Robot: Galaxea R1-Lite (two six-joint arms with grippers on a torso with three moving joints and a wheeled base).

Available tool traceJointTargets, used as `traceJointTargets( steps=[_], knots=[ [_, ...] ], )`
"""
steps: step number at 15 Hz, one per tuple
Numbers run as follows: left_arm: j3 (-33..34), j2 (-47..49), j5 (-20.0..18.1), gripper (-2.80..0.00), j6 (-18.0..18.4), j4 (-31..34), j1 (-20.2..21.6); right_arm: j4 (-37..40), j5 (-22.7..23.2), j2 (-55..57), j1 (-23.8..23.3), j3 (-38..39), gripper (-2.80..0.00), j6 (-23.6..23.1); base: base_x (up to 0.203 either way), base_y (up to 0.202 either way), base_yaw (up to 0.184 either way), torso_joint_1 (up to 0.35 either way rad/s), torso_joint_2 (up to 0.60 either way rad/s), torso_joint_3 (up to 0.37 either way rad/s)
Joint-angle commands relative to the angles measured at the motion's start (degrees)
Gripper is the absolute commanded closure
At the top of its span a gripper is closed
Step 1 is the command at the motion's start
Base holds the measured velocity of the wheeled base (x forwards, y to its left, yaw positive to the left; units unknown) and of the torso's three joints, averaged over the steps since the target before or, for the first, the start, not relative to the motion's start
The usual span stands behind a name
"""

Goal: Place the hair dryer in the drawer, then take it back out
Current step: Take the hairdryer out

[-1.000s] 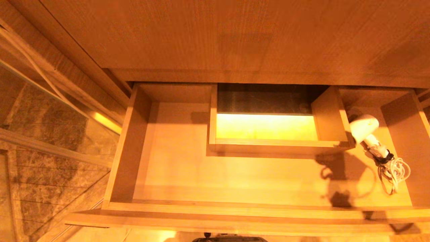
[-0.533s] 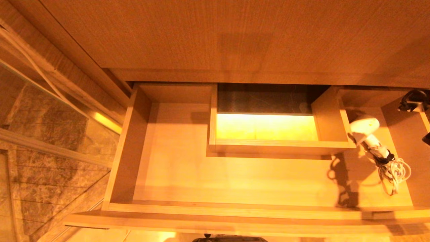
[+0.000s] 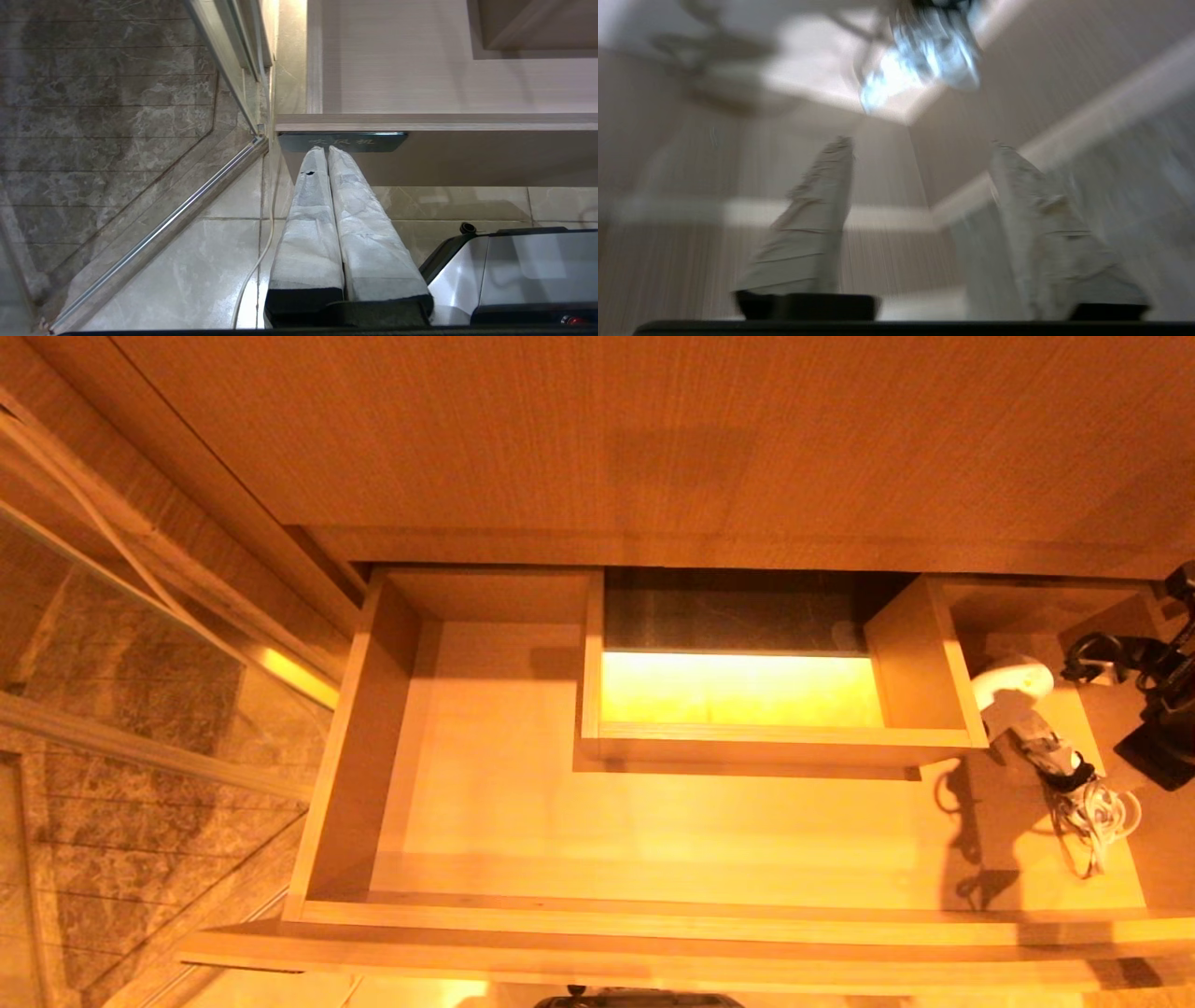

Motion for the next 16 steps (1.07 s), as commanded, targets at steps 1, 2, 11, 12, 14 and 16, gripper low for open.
traceJointTargets(
  steps=[1, 2, 11, 12, 14, 16],
  knots=[
    [0.09, 0.0, -0.01, 0.0, 0.0, -0.02, 0.0, -4.03, 2.64, 7.23, 0.04, -1.27, -2.8, -0.39, 0.0, 0.0, 0.0, 0.0, 0.0, 0.0],
    [0.09, 0.0, -0.01, 0.0, 0.0, -0.02, 0.0, -6.19, 5.51, 8.73, 0.06, -2.25, -2.8, -0.66, 0.0, 0.0, 0.0, 0.0, 0.0, 0.0],
    [0.09, 0.0, -0.01, 0.0, 0.0, -0.02, 0.0, -13.92, 14.06, 16.18, -0.83, -9.9, -2.8, -7.46, 0.0, 0.0, 0.0, 0.0, 0.0, 0.0],
    [0.09, 0.0, -0.01, 0.0, 0.0, -0.02, 0.0, -14.22, 14.12, 15.95, -0.88, -9.09, -2.8, -7.64, 0.0, 0.0, 0.0, 0.0, 0.0, 0.0],
    [0.09, 0.0, -0.01, 0.0, 0.0, -0.02, 0.0, -14.45, 14.03, 16.8, -1.33, -9.02, -2.8, -7.48, 0.0, 0.0, 0.0, 0.0, 0.0, 0.0],
    [0.09, 0.0, -0.01, 0.0, 0.0, -0.02, 0.0, -14.55, 14.07, 17.75, -1.58, -9.37, -2.8, -7.3, 0.0, 0.0, 0.0, 0.0, 0.0, 0.0]
  ],
)
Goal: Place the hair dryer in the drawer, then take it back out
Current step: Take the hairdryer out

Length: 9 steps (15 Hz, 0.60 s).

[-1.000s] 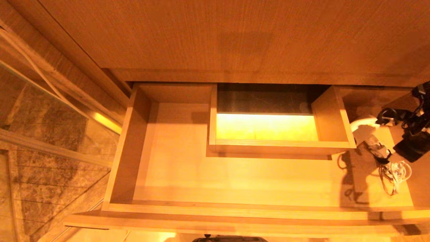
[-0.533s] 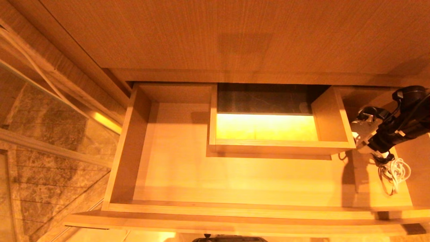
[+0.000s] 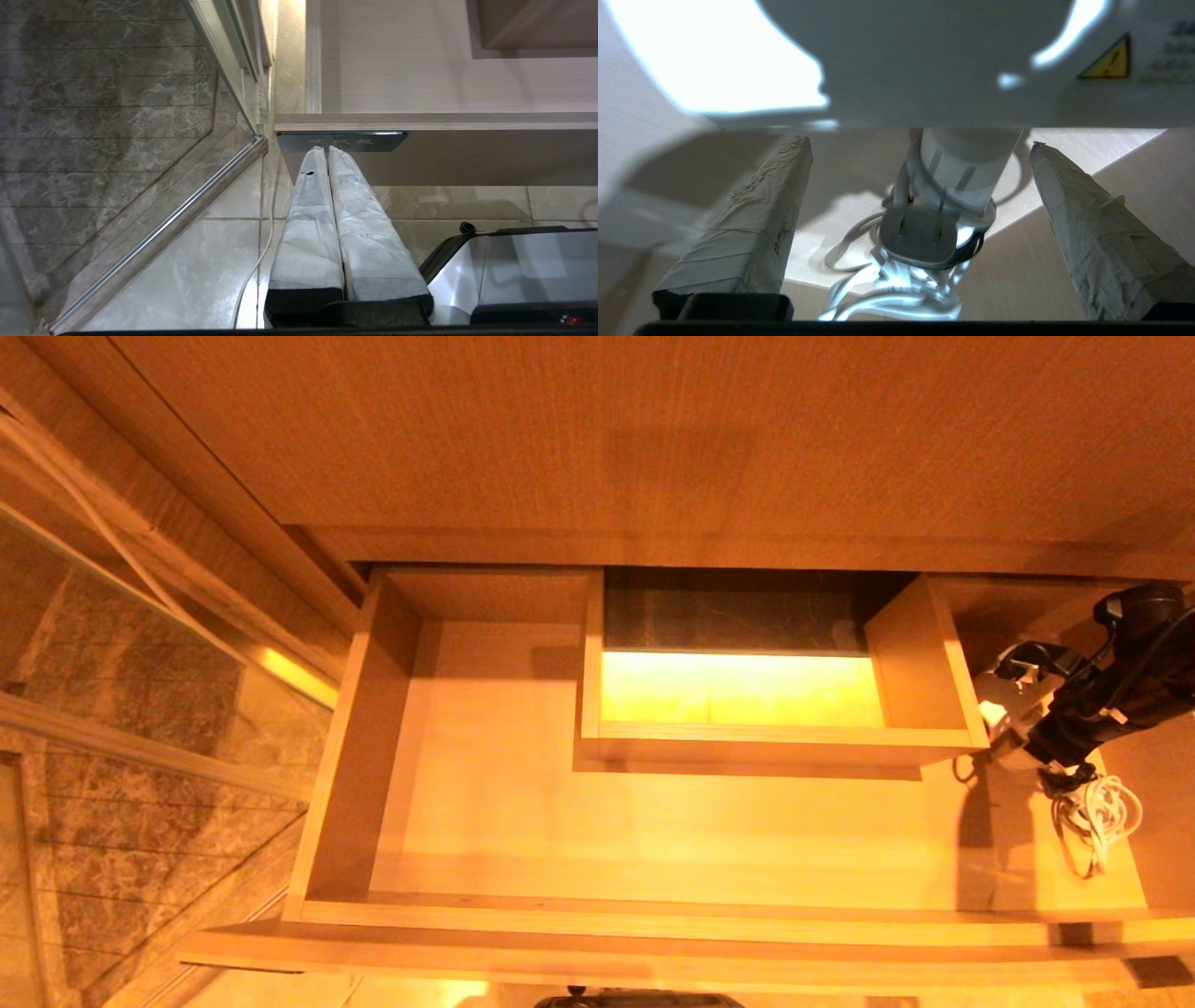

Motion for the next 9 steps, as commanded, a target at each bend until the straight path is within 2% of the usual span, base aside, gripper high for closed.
traceJointTargets(
  steps=[1, 8, 9],
  knots=[
    [0.09, 0.0, 0.01, 0.0, 0.0, -0.01, 0.0, 0.03, 0.11, 1.05, -0.16, -0.29, -2.8, -0.27, 0.0, 0.0, 0.0, 0.0, 0.0, 0.0],
    [0.09, 0.0, 0.01, 0.0, 0.0, -0.01, 0.0, -2.71, 0.13, 4.55, -0.16, -1.77, -2.8, -0.03, 0.0, 0.0, 0.0, 0.0, 0.0, 0.0],
    [0.09, 0.0, 0.01, 0.0, 0.0, -0.01, 0.0, -2.69, 0.2, 4.47, -0.16, -1.69, 0.0, -0.18, 0.0, 0.0, 0.0, 0.0, 0.0, 0.0]
  ],
)
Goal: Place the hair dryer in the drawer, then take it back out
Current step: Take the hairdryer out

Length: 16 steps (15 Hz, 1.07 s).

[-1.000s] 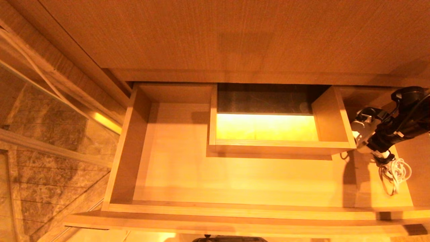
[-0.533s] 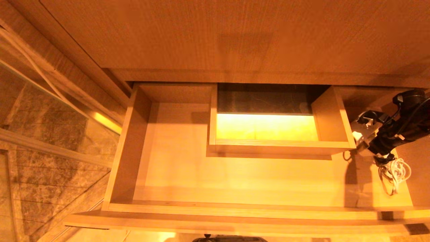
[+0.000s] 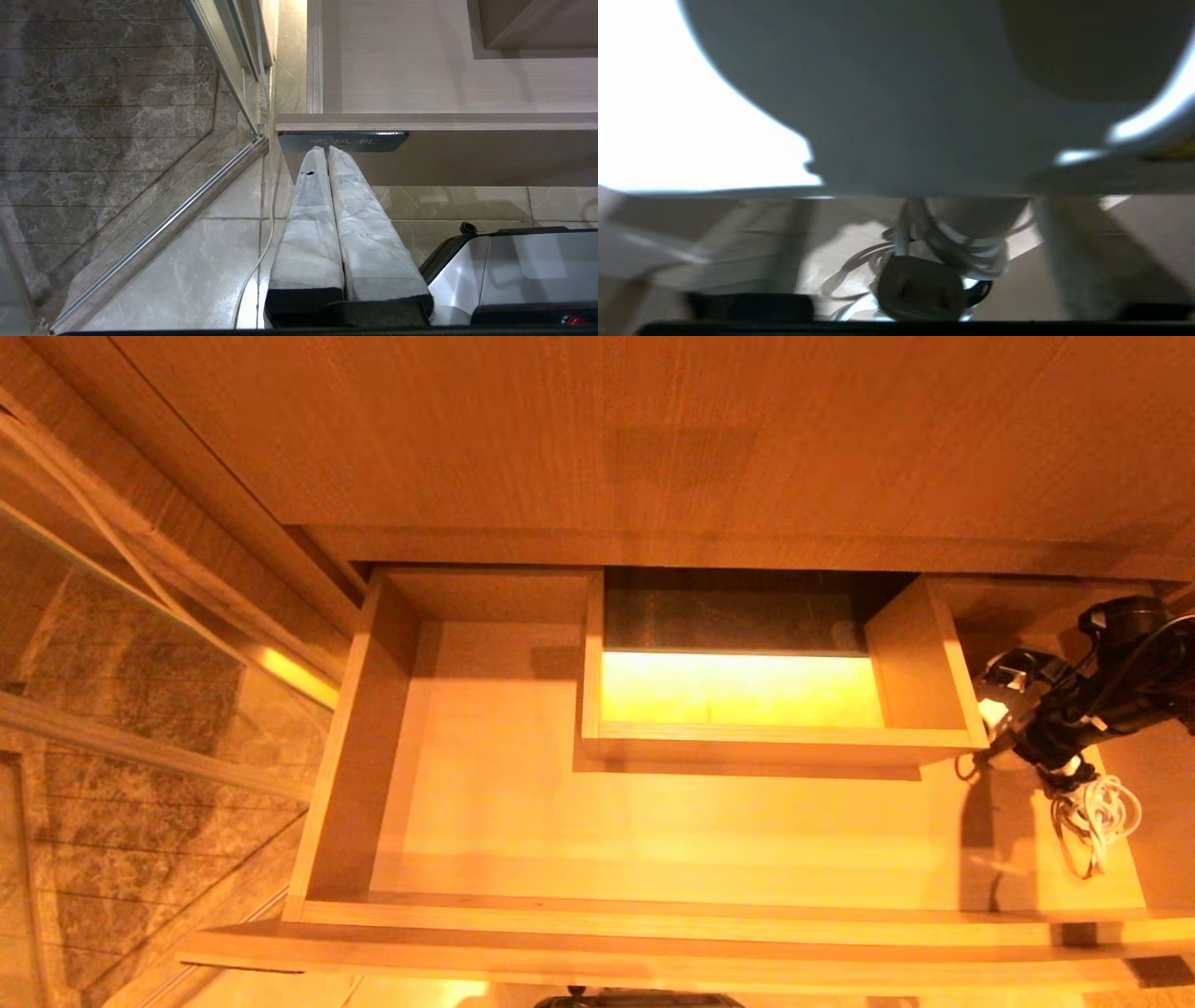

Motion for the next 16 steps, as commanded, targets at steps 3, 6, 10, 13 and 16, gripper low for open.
traceJointTargets(
  steps=[3, 6, 10, 13, 16],
  knots=[
    [0.09, 0.0, 0.02, 0.0, 0.0, -0.01, 0.0, 0.01, -0.31, -0.06, -0.05, 0.09, 0.0, -0.32, 0.0, 0.0, 0.0, 0.0, 0.0, 0.0],
    [0.09, 0.0, 0.02, 0.0, 0.0, -0.01, 0.0, 0.52, -0.31, -1.18, -0.05, 0.8, 0.0, -0.33, 0.0, 0.0, 0.0, 0.0, 0.0, 0.0],
    [0.09, 0.0, 0.02, 0.0, 0.0, -0.01, 0.0, 1.45, -0.2, -2.93, -0.05, 0.99, 0.0, -0.71, 0.0, 0.0, 0.0, 0.0, 0.0, 0.0],
    [0.09, 0.0, 0.02, 0.0, 0.0, -0.01, 0.0, 3.7, -0.38, -7.53, -0.54, 1.9, 0.0, -1.93, 0.0, 0.0, 0.0, 0.0, 0.0, 0.0],
    [0.09, 0.0, 0.02, 0.0, 0.0, -0.01, 0.0, 6.19, -0.7, -13.92, -2.04, 2.86, 0.0, -2.61, 0.0, 0.0, 0.0, 0.0, 0.0, 0.0]
  ],
)
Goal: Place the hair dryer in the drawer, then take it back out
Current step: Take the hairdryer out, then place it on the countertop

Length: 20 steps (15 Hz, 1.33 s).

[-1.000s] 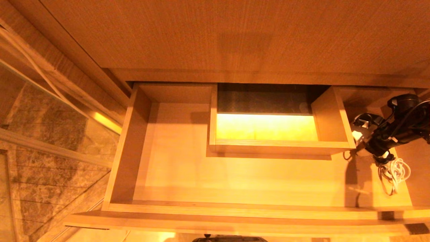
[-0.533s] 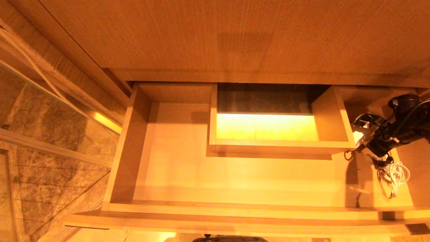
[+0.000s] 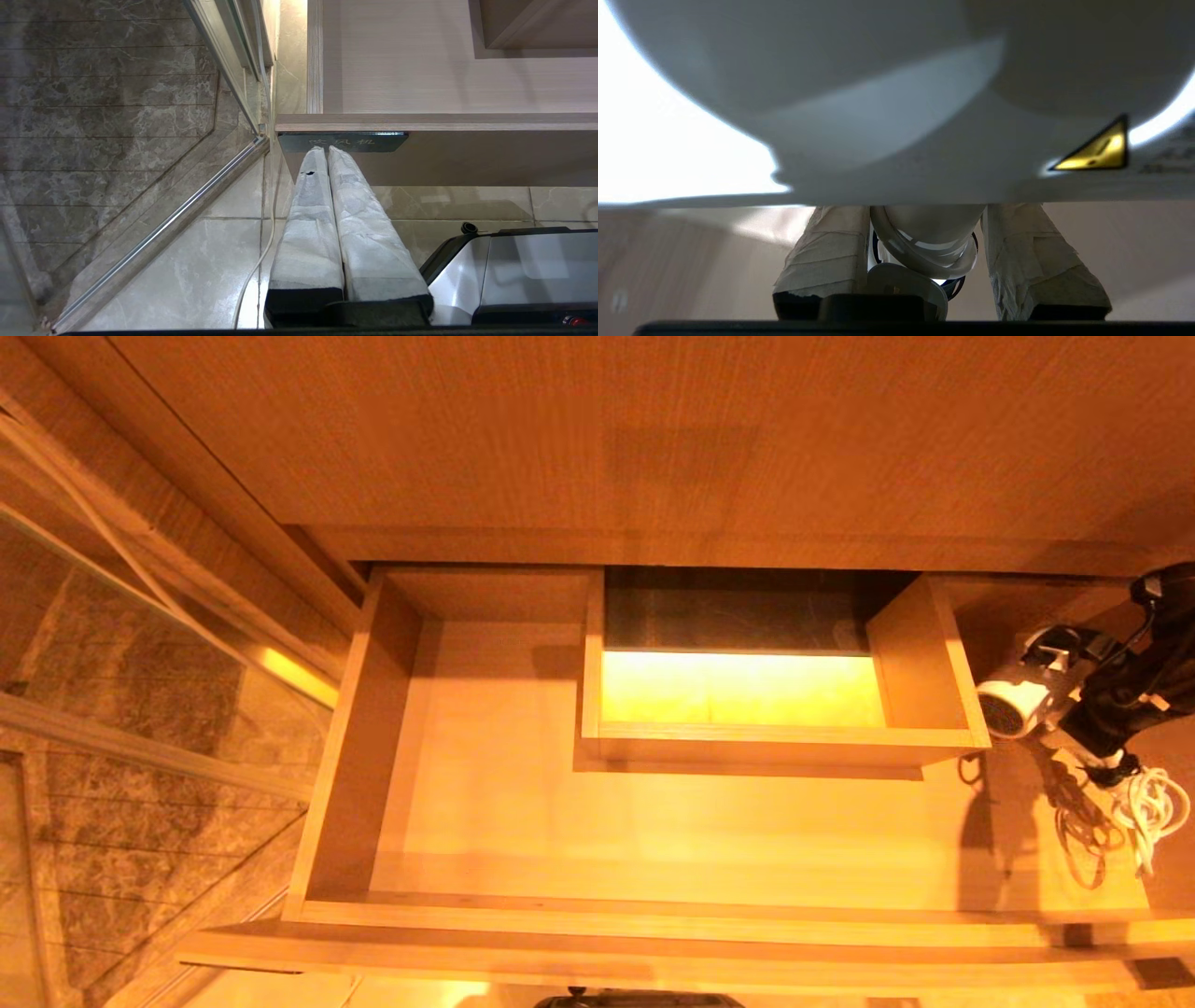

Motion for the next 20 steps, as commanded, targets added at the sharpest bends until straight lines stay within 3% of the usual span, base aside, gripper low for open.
traceJointTargets(
  steps=[1, 6, 14, 20],
  knots=[
    [0.09, 0.0, 0.01, 0.0, 0.02, -0.02, 0.0, 1.1, -0.18, -5.29, -0.97, 0.23, 0.0, -0.39, 0.0, 0.0, 0.0, 0.0, 0.0, 0.0],
    [0.09, 0.0, 0.01, 0.0, 0.02, -0.02, 0.0, 10.13, -2.73, -16.04, -2.67, 0.65, 0.0, -3.53, 0.0, 0.0, 0.0, 0.0, 0.0, 0.0],
    [0.09, 0.0, 0.01, 0.0, 0.02, -0.02, 0.0, 22.53, -3.26, -39.25, -8.68, 0.39, 0.0, -19.98, 0.0, 0.0, 0.0, 0.0, 0.0, 0.0],
    [0.09, 0.0, 0.01, 0.0, 0.02, -0.02, 0.0, 25.5, -3.42, -49.92, -9.2, -1.57, 0.0, -20.2, 0.0, 0.0, 0.0, 0.0, 0.0, 0.0]
  ],
)
